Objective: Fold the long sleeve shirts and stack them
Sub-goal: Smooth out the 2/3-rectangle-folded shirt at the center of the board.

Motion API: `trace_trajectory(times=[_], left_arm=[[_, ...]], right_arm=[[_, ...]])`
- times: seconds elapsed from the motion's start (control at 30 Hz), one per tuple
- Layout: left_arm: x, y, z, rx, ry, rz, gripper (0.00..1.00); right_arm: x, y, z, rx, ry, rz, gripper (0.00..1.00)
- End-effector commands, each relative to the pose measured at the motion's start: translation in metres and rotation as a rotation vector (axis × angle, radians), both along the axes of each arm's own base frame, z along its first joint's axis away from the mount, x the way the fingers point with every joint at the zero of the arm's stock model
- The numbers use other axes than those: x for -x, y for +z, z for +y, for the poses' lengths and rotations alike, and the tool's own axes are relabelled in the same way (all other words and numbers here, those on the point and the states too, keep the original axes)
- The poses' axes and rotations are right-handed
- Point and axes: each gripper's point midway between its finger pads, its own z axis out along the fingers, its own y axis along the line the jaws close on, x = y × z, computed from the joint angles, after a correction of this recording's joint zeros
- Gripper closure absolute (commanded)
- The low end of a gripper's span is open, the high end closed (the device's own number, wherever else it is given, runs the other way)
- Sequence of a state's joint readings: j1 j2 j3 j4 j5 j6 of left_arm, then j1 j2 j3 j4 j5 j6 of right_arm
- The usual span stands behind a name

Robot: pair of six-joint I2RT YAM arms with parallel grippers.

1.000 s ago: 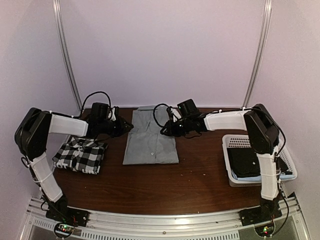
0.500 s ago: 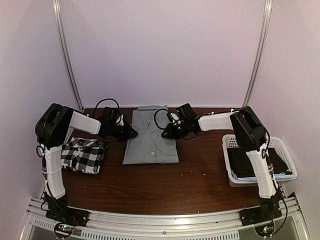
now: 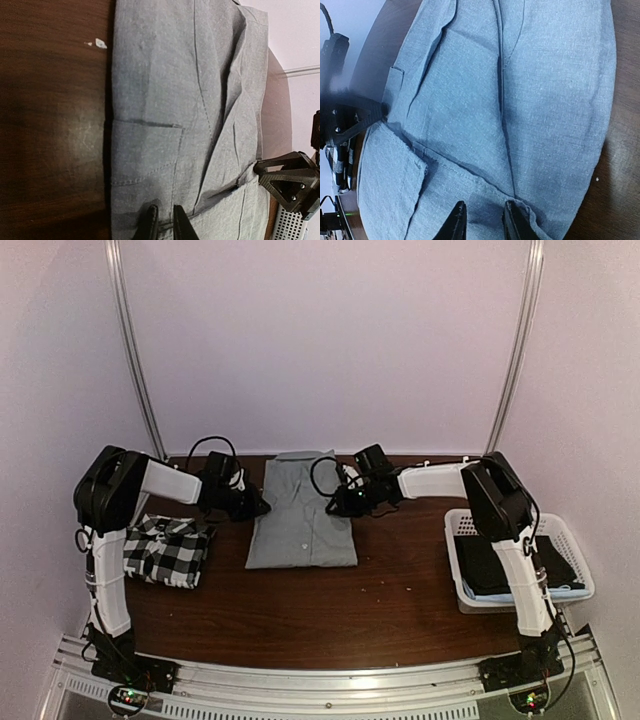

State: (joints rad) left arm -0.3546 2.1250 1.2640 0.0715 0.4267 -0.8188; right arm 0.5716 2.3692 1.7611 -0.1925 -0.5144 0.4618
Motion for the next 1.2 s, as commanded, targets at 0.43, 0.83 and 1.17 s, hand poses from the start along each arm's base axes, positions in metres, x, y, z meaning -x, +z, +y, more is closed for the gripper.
trace_trajectory(times=[0.43, 0.83, 1.17], left_arm=[[0.005, 0.091, 0.037, -0.057, 0.064, -0.193, 0.87], [0.082, 0.077, 0.018, -0.016, -0.060, -0.107, 0.86], [0.133, 0.045, -0.009, -0.012, -0.114, -0.008, 0.87]], right_arm=[[0.016, 0.062, -0.015, 0.045, -0.015, -0.123, 0.70], [0.073, 0.052, -0.021, 0.062, 0.027, -0.083, 0.70], [0.124, 0.045, -0.006, 0.050, 0.087, -0.046, 0.71]])
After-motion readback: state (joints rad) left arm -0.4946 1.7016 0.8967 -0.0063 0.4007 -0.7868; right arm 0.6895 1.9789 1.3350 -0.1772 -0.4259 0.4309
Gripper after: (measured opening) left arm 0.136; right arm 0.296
